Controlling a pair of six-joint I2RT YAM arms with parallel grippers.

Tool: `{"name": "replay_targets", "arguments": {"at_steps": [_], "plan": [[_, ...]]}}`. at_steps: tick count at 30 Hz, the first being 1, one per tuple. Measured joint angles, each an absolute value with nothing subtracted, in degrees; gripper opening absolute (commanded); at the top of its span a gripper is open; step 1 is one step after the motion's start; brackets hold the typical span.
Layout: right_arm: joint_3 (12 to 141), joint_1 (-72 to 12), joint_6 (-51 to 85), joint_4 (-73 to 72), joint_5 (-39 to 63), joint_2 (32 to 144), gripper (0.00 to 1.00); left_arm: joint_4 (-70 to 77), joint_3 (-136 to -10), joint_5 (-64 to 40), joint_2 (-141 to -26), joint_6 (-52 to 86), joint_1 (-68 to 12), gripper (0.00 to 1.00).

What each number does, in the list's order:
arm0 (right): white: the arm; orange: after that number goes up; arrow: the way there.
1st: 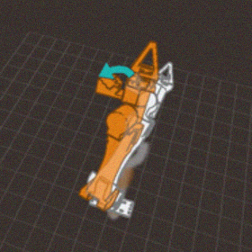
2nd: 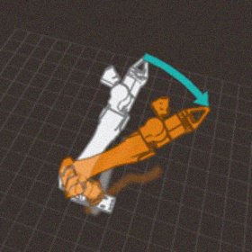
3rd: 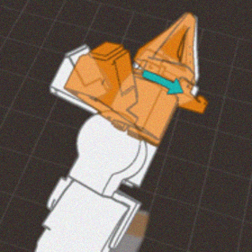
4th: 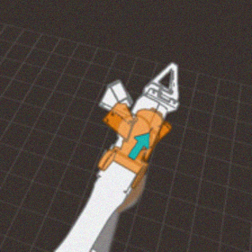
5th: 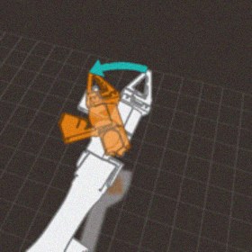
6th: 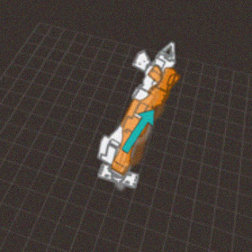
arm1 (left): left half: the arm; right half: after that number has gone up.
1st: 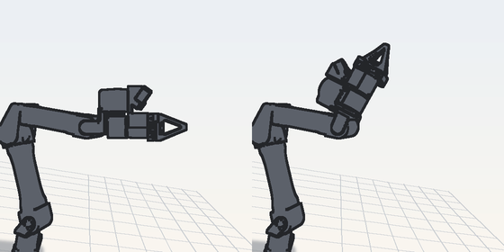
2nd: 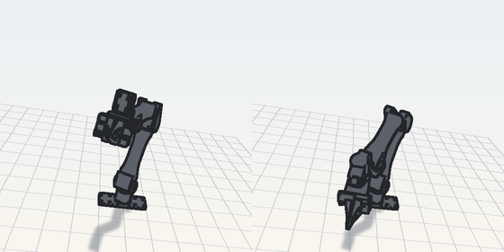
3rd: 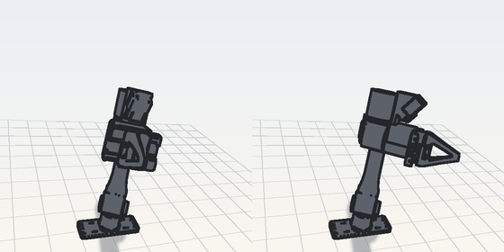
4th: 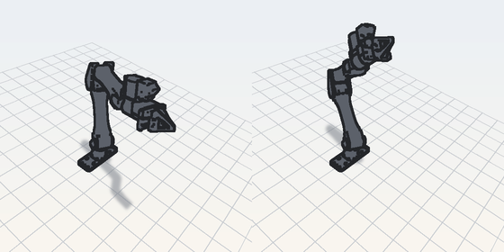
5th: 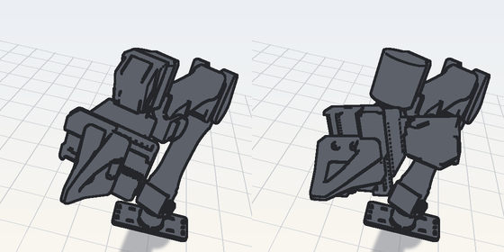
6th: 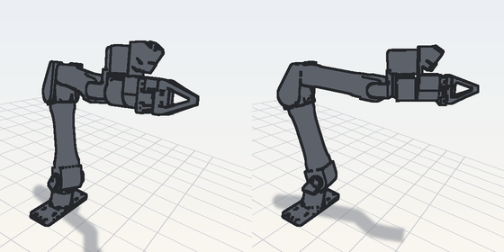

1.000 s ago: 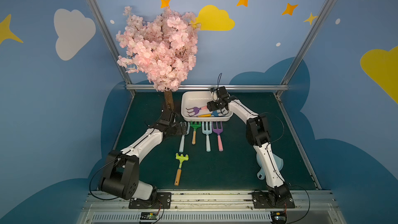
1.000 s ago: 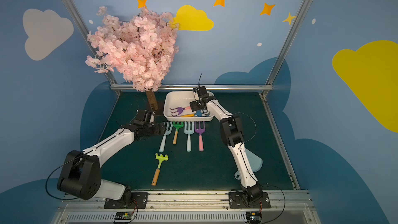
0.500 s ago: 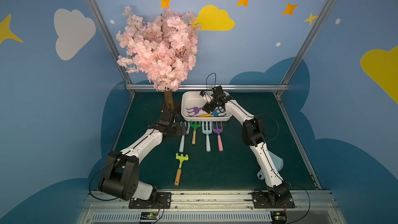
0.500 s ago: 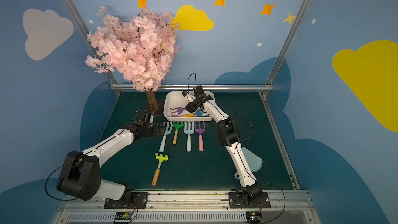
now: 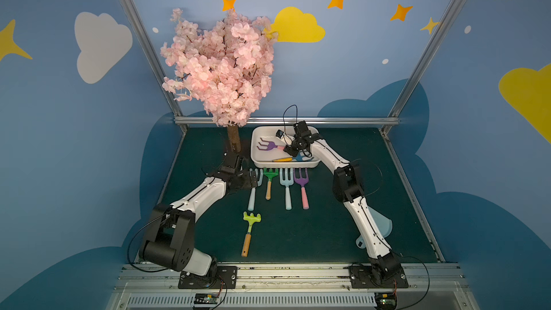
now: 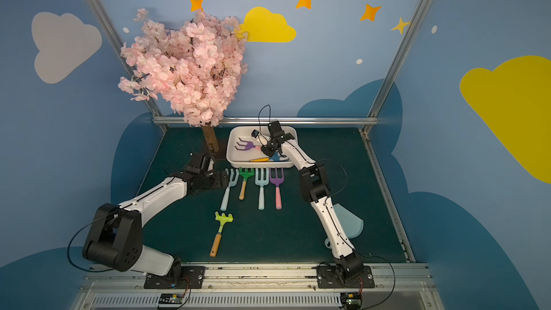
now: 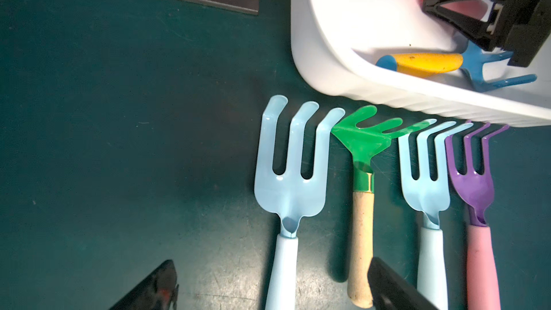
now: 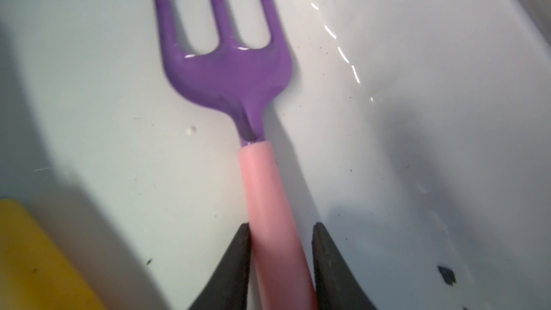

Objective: Take the hand rake out of the storage box
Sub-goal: Pick up the rake from the storage box.

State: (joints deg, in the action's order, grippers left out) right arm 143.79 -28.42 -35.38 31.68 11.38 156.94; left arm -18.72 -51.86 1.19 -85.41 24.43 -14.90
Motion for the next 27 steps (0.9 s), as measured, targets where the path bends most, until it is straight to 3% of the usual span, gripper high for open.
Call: {"name": "replay_targets", "arguments": {"at_steps": [11, 19, 27], "plan": [[136.46, -27.18, -32.40, 28.95, 11.51, 152.77, 0.01, -18.79, -52.49, 0.82, -86.98, 24.45, -14.87, 1.00], [130.78, -26.98, -25.21, 27.40, 11.00, 148.92, 0.00, -19.40, -52.36, -0.27, -84.88, 25.76, -14.87, 1.00], [107.22, -27.20, -12.84, 16.49, 6.83, 130.30, 0.00, -17.19, -49.15, -3.64, -76.27, 28.25, -14.87, 1.00]]}}
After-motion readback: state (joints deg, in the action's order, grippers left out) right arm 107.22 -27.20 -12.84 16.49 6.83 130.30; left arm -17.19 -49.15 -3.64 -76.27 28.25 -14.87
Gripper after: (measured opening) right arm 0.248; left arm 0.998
